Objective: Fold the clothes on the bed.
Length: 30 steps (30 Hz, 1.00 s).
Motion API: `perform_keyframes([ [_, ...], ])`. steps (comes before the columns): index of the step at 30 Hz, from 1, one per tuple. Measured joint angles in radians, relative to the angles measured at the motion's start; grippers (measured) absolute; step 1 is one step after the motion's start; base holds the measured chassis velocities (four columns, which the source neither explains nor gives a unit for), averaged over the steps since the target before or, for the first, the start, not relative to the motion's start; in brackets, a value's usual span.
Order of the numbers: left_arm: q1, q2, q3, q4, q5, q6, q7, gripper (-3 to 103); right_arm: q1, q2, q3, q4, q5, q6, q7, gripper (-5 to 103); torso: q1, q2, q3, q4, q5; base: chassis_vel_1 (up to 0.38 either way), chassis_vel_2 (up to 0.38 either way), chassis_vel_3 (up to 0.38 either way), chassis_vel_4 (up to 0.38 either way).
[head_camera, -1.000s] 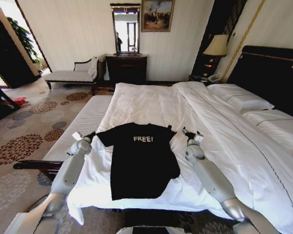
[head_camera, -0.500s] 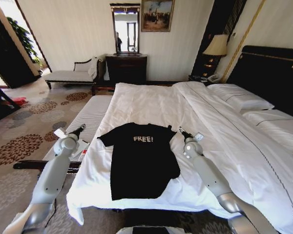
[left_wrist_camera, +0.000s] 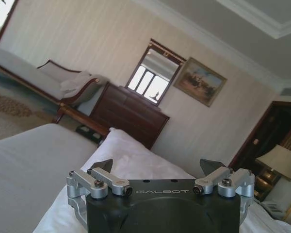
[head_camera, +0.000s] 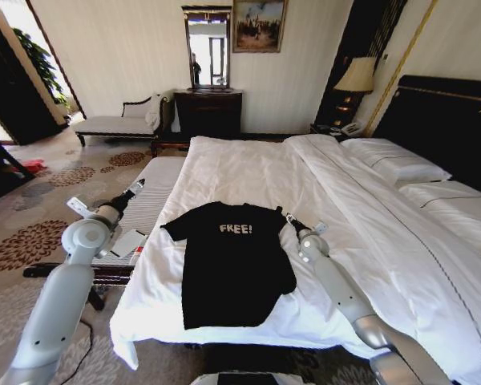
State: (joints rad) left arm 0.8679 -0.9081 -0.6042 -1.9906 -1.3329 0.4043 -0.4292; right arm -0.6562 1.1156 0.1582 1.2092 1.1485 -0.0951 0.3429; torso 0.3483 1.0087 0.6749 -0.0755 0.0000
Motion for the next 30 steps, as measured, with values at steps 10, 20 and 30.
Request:
perform_keyframes([
  [10,0.079,0.093,-0.129,-0.196,-0.042,0.013,-0.022,100,0.044,0.047,-0.025,-0.057,0.068,0.022,-0.002,78,0.0,0.0,0.0,0.0009,-0.0001,0.0,0.0,0.0,0.0],
  [20,0.132,0.068,-0.172,-0.233,-0.044,0.02,-0.035,100,0.058,0.062,-0.024,-0.108,0.039,0.036,-0.008,57,0.0,0.0,0.0,0.0003,0.0,0.0,0.0,0.0,0.0],
  [30,0.141,0.068,-0.172,-0.225,-0.024,0.023,-0.037,100,0.059,0.06,-0.017,-0.11,0.028,0.038,-0.016,20,0.0,0.0,0.0,0.0001,0.0001,0.0,0.0,0.0,0.0],
])
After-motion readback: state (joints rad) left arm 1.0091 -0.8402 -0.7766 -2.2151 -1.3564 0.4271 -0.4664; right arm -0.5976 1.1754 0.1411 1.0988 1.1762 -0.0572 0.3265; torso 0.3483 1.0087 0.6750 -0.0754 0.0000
